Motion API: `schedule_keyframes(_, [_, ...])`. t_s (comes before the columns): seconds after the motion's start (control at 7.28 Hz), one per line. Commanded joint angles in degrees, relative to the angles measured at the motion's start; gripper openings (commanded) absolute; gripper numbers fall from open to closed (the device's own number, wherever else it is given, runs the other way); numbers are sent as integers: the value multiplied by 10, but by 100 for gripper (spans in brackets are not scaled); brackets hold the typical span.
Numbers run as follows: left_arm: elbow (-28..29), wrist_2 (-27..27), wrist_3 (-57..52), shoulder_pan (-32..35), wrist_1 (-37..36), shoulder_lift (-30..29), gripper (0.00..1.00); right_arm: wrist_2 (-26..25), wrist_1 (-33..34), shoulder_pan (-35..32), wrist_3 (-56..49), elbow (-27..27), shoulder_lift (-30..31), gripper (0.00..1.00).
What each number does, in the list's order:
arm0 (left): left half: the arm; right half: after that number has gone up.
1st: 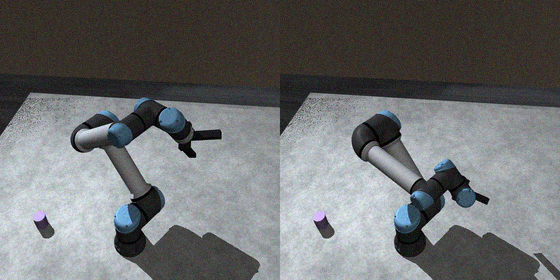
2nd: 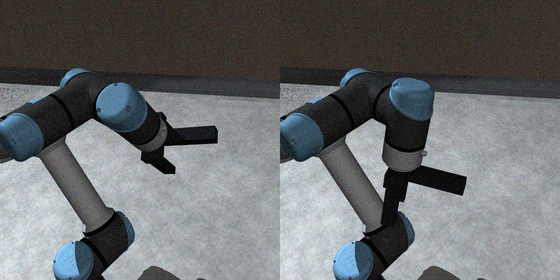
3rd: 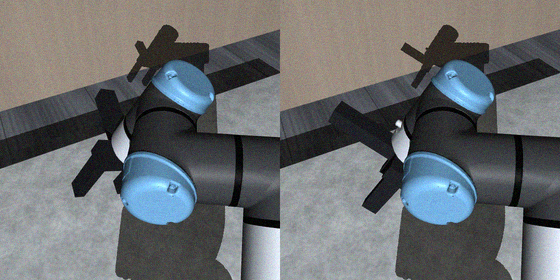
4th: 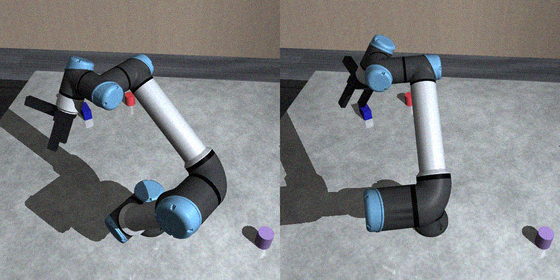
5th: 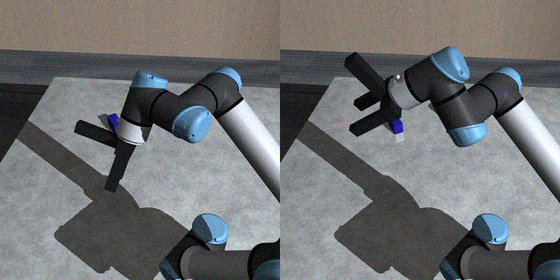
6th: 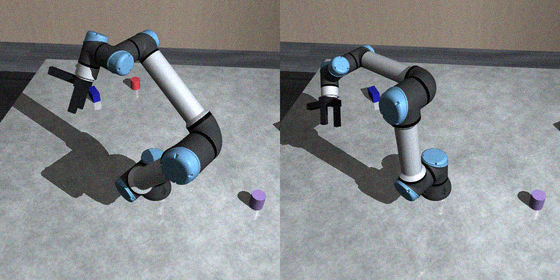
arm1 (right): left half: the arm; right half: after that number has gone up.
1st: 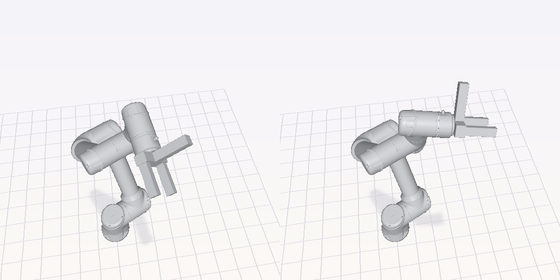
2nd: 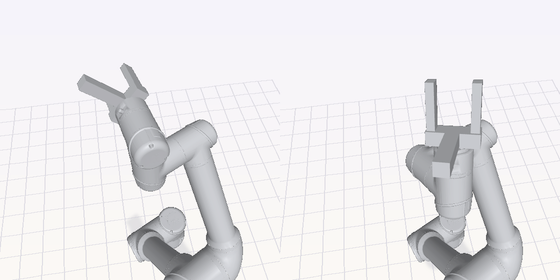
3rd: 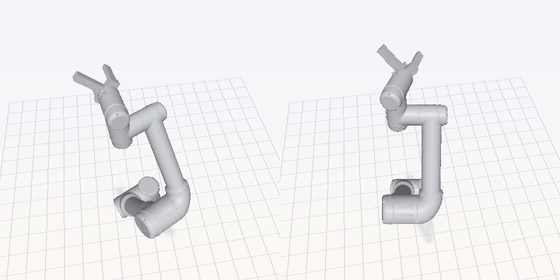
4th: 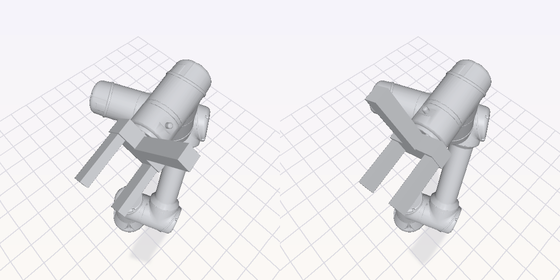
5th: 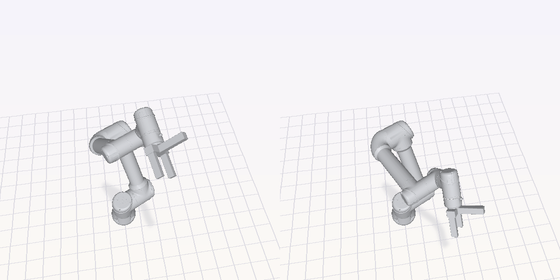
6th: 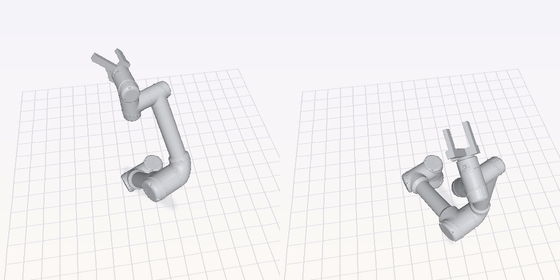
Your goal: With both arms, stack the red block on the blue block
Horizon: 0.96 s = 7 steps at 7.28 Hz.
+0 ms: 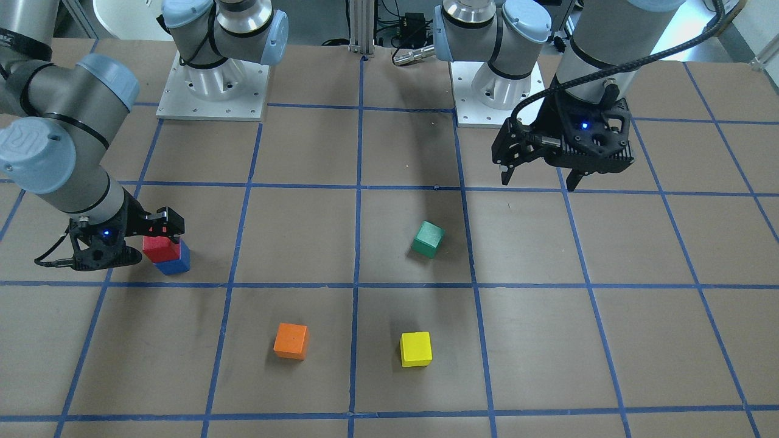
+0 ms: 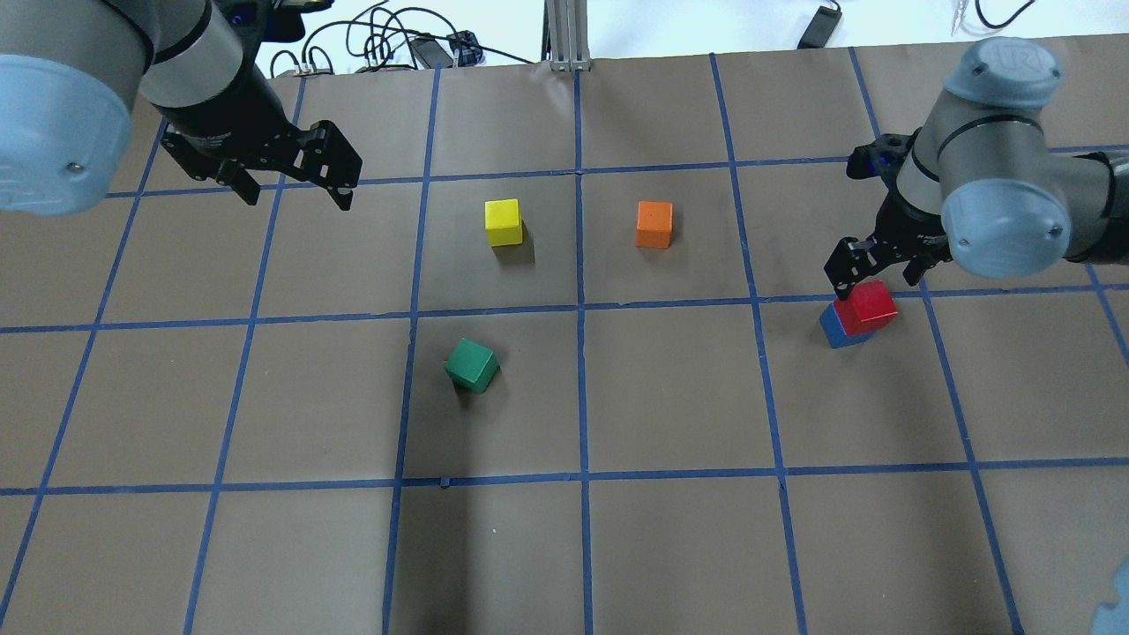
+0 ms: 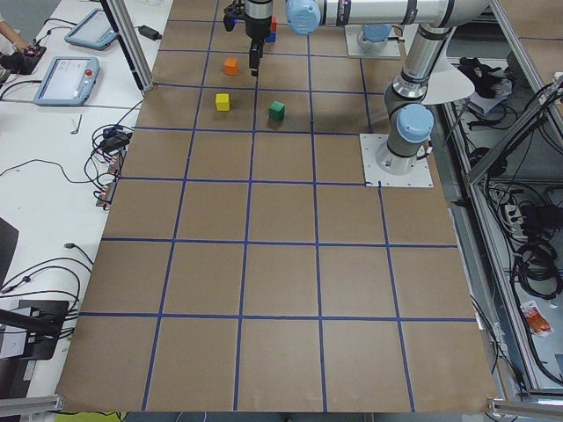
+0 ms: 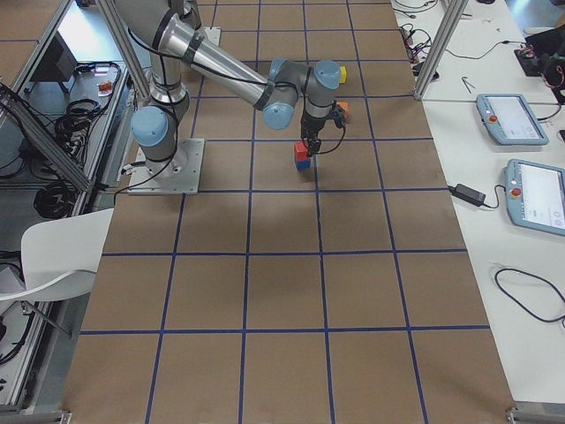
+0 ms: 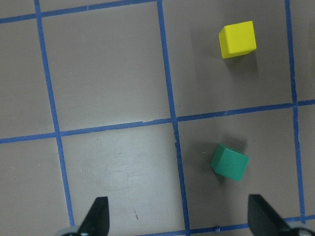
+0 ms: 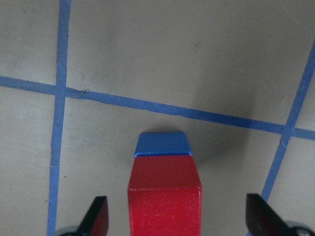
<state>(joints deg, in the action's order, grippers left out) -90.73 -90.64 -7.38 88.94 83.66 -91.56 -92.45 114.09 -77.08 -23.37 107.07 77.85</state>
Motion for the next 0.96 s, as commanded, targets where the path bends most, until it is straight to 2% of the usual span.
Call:
schedule_keyframes(0.0, [1,0,0,0,0,-1,100,-1,-107,-4,9,-53,46,100])
schedule_keyframes(0.27, [-1,0,1,0,0,0,100,9,-204,-17,49,-112,83,100])
schedule_keyframes(0.41, [-3,0,1,0,0,3,100,9,-239,-45,79,-145,96,100])
schedule_keyframes(0.55, [1,3,1,0,0,2,100,7,-247,-76,110,-168,96,100])
schedule_keyframes(0.82, [1,2,2,0,0,1,100,16,-249,-88,117,-166,96,100])
